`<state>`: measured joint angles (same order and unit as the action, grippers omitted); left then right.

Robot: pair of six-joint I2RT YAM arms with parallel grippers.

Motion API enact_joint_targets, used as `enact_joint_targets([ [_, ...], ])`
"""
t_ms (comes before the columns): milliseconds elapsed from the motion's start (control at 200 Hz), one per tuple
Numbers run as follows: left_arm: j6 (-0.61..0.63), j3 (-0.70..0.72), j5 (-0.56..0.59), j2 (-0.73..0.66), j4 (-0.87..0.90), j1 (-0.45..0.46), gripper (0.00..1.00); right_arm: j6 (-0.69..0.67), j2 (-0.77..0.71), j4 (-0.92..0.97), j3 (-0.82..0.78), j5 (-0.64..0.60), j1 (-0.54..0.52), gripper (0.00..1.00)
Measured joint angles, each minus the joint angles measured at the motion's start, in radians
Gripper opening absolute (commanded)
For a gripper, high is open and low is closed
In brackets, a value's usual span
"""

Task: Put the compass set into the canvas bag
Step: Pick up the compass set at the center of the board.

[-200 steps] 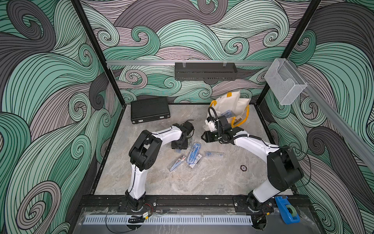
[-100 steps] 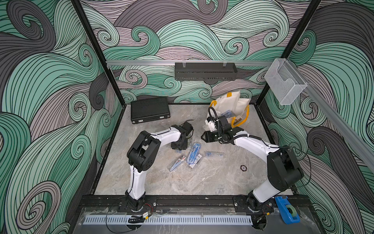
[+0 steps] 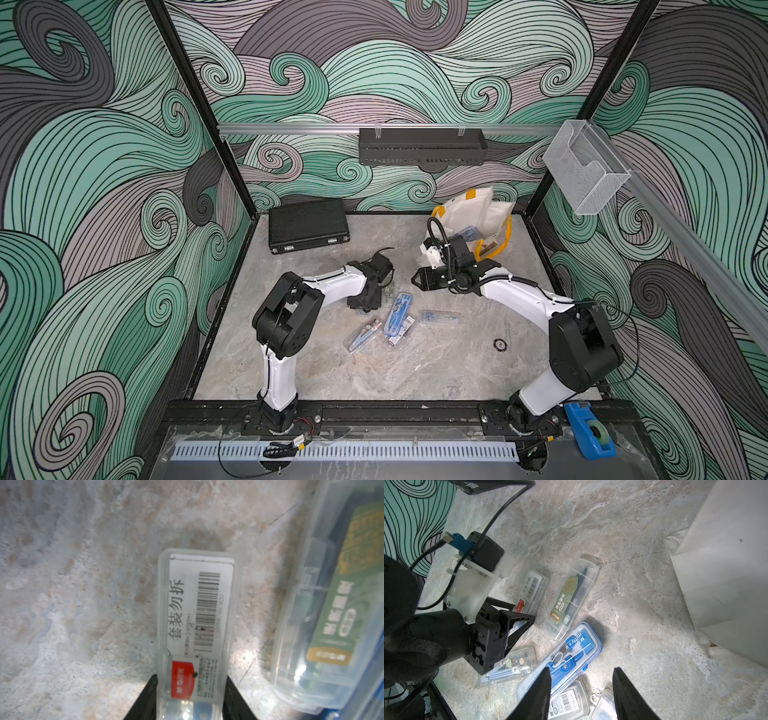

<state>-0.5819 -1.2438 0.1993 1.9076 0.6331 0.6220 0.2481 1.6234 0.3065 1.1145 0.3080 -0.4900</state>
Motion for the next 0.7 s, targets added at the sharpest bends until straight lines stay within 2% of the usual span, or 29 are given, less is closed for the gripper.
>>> enact_joint_targets([
  [321,0.051,0.129,-0.019,-0.182,-0.175,0.000,0.33,0.021,0.011,0.004,0.053,0.022,-0.011,0.50],
  [496,0.082,0.216,-0.101,-0.263,-0.325,0.000,0.33,0.026,0.011,0.002,0.093,0.042,-0.027,0.51],
  [696,0.104,0.268,-0.209,-0.290,-0.484,0.000,0.33,0.051,0.024,-0.012,0.143,0.063,-0.042,0.54],
])
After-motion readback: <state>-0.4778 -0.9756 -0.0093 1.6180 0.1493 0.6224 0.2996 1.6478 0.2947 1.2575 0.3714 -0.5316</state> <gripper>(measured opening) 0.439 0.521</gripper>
